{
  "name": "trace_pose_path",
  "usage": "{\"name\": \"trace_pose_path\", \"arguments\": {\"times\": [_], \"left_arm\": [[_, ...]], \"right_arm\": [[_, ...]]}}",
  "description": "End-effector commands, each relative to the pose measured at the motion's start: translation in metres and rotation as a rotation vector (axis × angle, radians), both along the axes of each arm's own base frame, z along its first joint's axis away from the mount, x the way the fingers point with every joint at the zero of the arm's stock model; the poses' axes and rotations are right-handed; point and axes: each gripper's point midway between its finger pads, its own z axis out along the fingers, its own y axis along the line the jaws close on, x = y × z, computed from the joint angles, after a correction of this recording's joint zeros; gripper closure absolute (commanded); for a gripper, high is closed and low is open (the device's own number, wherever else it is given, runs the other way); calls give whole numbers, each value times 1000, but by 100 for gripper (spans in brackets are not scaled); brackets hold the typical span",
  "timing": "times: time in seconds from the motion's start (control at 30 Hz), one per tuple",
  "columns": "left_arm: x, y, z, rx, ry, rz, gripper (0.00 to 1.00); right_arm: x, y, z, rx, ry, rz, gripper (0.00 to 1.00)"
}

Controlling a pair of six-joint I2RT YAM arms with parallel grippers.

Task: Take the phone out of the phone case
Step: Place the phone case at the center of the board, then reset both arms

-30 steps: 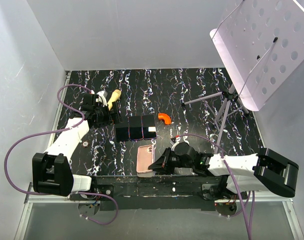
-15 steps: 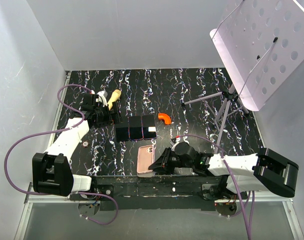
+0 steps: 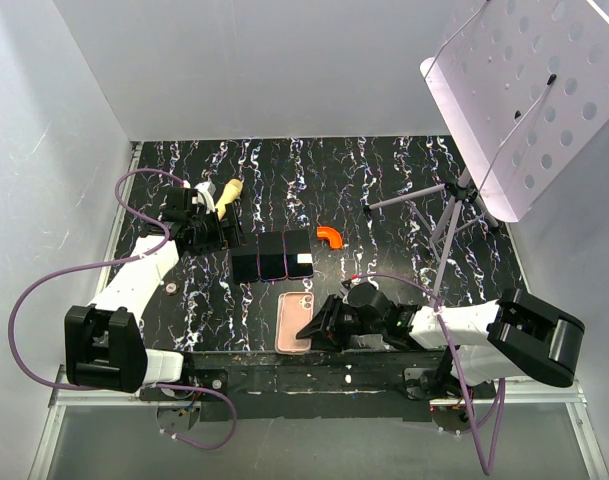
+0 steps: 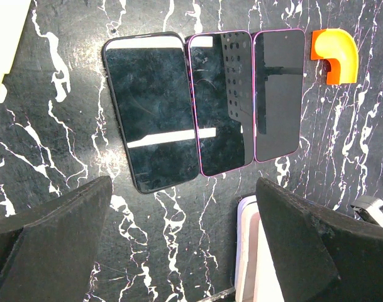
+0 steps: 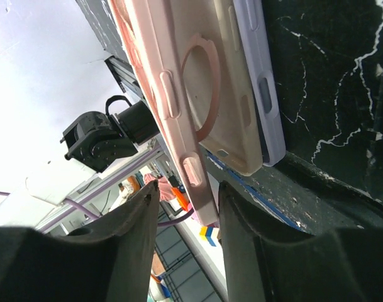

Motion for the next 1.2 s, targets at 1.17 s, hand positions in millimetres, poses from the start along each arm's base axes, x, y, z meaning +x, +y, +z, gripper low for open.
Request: {"name": "trace_pose_path", "arguments": {"times": [1.17], "left_arm": [[-10, -16, 59, -108, -223, -66, 2]], "right_arm": [[39, -47, 73, -339, -440, 65, 11]]}}
